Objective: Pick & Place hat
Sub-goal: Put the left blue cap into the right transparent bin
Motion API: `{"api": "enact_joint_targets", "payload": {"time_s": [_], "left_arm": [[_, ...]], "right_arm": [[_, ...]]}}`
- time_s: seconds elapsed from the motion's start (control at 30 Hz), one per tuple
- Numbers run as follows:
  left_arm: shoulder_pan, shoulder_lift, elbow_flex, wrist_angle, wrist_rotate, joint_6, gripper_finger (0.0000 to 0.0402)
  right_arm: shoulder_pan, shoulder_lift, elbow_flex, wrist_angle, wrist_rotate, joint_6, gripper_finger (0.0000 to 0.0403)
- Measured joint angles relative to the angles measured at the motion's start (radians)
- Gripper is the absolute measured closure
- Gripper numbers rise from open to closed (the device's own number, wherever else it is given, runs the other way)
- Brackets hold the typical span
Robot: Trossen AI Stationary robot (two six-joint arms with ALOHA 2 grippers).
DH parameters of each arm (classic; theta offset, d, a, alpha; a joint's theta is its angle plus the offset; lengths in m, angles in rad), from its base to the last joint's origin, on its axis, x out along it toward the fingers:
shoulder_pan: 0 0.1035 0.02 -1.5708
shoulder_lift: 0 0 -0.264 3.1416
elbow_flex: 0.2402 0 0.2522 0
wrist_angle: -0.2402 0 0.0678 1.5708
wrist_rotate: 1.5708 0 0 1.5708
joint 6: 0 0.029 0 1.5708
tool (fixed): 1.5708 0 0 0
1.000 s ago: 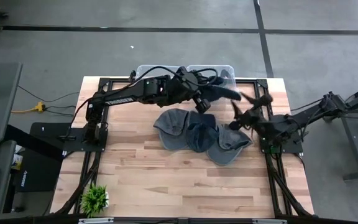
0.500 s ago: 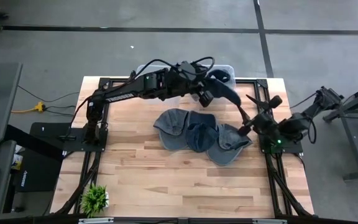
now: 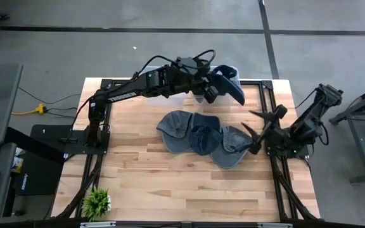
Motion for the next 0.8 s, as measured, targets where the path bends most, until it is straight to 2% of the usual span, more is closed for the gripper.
{"api": "enact_joint_targets", "payload": {"time_s": [0.2, 0.37, 0.47, 0.57, 0.8], "left_arm": [[0.0, 0.0, 0.0, 0.078, 0.094, 0.0, 0.0401], [-0.001, 0.0, 0.0, 0.103, 0.135, 0.0, 0.0401], [-0.001, 0.0, 0.0, 0.11, 0.164, 0.0, 0.0401], [-0.001, 0.0, 0.0, 0.119, 0.205, 0.0, 0.0401], [-0.008, 0.0, 0.0, 0.118, 0.322, 0.0, 0.0401]], "right_arm": [[0.044, 0.002, 0.0, -0.2, -0.097, 0.139, 0.0179], [0.024, 0.003, 0.0, -0.408, -0.197, 0.337, 0.0179], [-0.009, 0.009, 0.0, -0.439, -0.103, 0.388, 0.0179], [-0.052, 0.014, 0.0, -0.438, -0.009, 0.35, 0.0179], [-0.18, 0.013, 0.0, -0.414, -0.021, 0.274, 0.0179]]}}
